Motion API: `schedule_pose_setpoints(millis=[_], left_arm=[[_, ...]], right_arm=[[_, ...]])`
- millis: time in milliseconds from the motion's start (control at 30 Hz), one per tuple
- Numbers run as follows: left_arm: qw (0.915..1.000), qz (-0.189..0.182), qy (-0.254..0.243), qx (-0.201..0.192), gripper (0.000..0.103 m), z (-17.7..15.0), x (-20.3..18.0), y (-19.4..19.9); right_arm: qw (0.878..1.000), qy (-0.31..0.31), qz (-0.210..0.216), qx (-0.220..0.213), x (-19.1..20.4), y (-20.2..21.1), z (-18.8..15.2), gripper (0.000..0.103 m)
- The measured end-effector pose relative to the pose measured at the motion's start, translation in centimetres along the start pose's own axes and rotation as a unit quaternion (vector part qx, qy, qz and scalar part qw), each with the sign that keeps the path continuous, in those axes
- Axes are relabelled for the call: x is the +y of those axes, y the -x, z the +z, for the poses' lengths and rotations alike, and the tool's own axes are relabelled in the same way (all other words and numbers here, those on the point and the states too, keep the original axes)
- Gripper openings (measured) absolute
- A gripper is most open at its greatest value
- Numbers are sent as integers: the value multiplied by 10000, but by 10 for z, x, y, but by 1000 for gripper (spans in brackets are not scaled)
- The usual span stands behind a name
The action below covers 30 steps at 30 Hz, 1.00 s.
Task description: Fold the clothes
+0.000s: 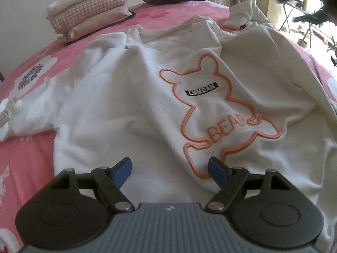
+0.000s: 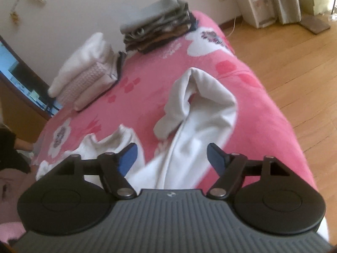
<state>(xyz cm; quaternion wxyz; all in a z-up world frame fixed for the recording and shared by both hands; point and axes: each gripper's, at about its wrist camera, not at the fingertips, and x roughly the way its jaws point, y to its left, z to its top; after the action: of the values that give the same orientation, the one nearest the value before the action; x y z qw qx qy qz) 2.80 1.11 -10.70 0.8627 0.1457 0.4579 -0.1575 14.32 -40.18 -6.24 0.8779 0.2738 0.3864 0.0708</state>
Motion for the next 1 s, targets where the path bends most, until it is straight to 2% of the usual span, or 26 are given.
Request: schedule_pose_setpoints(millis=[133,233,300,367,500,667,733,800,900,1000], left_arm=[[9998,-100,137,-61,81,-1,6,7],[9992,-118,295,-232,81,1,18,22],[9979,-71,519,-391,81,2,33,38],[9954,11,794,-537,81,-1,52,57],[9894,393,1186,-738,81,-13,87,98],[9807,1098,1479,-659,81,-46,125,144],[9777,1084,1732,-478,81,-63,139,153],[9769,752,1995,-175,81,-81,144,152],[9746,-3,2214,327,81,-105,136,137],[9703,-766,2215,598,80,-120,123,124]], right_arm=[[9992,-62,386,-68,4,72,-50,75],[9971,-11,740,200,18,96,-92,75],[9932,278,1029,464,41,101,-118,75],[9839,635,1492,754,70,98,-139,75],[9517,1504,2190,1540,129,76,-180,75],[9286,2059,2313,2044,161,59,-212,75],[9340,2010,2194,1977,158,59,-211,75],[9466,1784,1994,1796,145,63,-205,75],[9677,1195,1660,1475,111,78,-203,75],[9840,474,1300,1121,69,96,-205,75]])
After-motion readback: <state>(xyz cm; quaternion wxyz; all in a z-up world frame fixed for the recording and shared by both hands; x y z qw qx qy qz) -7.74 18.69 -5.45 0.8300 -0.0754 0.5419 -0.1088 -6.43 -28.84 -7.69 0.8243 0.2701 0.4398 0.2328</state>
